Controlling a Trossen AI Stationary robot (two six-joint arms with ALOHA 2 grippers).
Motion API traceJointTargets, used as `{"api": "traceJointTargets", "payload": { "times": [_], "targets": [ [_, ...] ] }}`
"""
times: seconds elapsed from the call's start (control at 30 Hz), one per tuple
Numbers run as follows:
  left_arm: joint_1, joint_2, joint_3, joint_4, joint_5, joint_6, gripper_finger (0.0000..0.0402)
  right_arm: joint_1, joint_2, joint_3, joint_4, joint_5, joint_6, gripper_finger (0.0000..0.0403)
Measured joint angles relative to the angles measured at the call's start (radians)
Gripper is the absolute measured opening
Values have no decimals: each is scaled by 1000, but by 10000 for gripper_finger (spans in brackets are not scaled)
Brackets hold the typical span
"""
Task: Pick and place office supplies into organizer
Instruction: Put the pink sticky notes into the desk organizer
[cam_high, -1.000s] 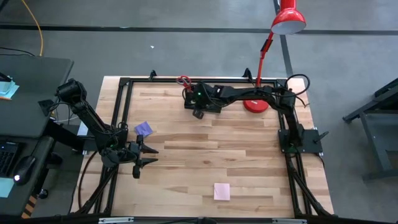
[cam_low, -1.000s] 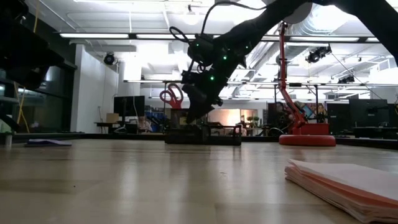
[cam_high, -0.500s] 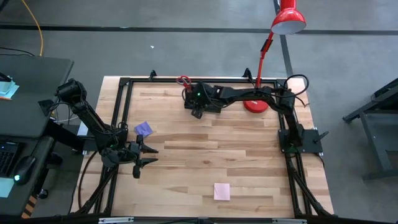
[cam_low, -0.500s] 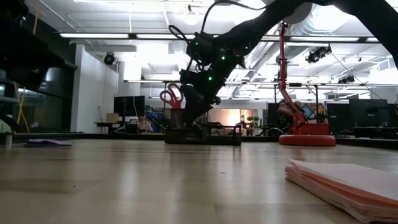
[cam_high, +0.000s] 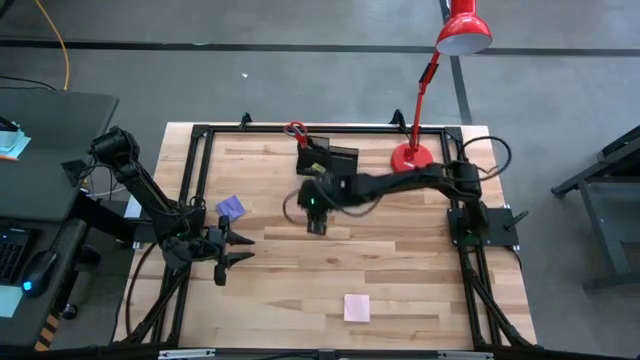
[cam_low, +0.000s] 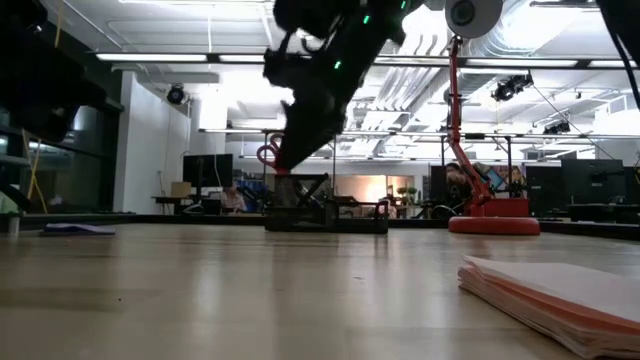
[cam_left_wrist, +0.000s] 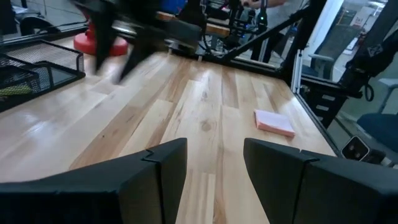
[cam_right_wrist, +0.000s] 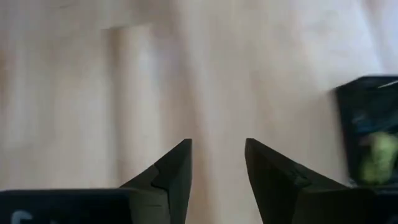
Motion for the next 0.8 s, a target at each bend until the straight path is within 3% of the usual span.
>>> {"api": "traceJointTargets", "payload": {
  "times": [0.37, 0.57, 0.8],
  "targets": [
    [0, 0, 0, 9, -25, 2, 150, 256, -55, 0, -471, 16, 398, 140],
    [0, 0, 0, 34, -114, 0, 150, 415, -64, -1, -475, -14, 520, 140],
    [0, 0, 0, 23, -169, 0, 150, 589, -64, -1, -428, 57, 585, 140]
  ]
}}
